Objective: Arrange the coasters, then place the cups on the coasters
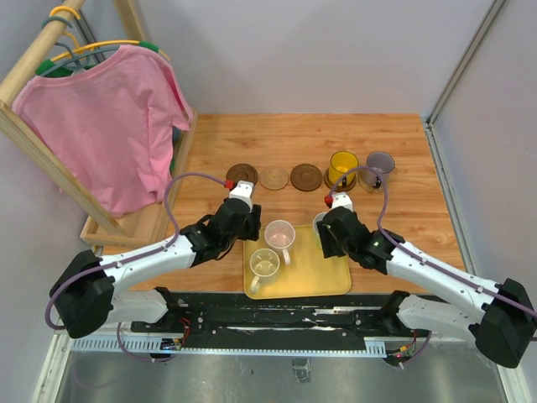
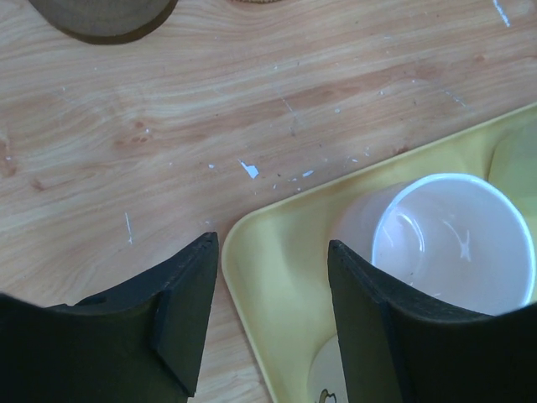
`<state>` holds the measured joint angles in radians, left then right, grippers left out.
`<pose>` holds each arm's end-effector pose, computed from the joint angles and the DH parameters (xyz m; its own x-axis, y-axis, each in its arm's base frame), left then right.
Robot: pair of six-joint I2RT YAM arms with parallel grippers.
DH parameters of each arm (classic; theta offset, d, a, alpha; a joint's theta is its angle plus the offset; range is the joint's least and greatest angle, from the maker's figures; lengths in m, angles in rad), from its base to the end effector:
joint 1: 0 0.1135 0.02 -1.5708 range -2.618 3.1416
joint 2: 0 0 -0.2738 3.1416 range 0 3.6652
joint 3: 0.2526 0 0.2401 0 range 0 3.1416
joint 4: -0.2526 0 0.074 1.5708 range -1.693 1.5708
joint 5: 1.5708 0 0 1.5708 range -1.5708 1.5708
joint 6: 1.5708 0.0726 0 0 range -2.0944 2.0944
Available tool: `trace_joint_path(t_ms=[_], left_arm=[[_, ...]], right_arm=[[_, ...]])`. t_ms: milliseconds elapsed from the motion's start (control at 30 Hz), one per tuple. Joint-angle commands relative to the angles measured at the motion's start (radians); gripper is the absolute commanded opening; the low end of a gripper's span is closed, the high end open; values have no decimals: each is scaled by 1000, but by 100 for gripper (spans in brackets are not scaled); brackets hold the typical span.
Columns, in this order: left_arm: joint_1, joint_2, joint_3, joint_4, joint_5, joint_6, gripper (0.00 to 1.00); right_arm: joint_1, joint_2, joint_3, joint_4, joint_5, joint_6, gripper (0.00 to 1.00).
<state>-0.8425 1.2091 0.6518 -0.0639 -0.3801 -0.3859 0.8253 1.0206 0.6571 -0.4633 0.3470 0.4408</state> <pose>0.1979 -0.1815 0.2152 -0.5442 0.0850 -0.8347 0.3102 0.9447 -0.1060 0.1618 0.1389 0.2156 -0.6795 -0.1445 -0.7193 -0.2707 0.9606 0.0627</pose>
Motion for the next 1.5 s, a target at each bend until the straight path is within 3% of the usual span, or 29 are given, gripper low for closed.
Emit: trace_joint_path(t_ms=[0, 433, 633, 1133, 1467], left_arm=[[9, 18, -36, 58, -5, -52, 59], [11, 99, -70, 85, 15, -83, 58], [11, 114, -75, 84, 6, -85, 57], [11, 131, -84, 54, -76, -103, 54], [11, 108, -108, 41, -31, -112, 53]], right_arm=[[-5, 19, -26, 36, -16, -1, 60], [-16, 58, -37, 64, -31, 12, 26], [-23, 69, -41, 65, -36, 23, 1], [-21, 13, 75, 55, 22, -11, 1], [-21, 32, 187, 164, 90, -123, 1]])
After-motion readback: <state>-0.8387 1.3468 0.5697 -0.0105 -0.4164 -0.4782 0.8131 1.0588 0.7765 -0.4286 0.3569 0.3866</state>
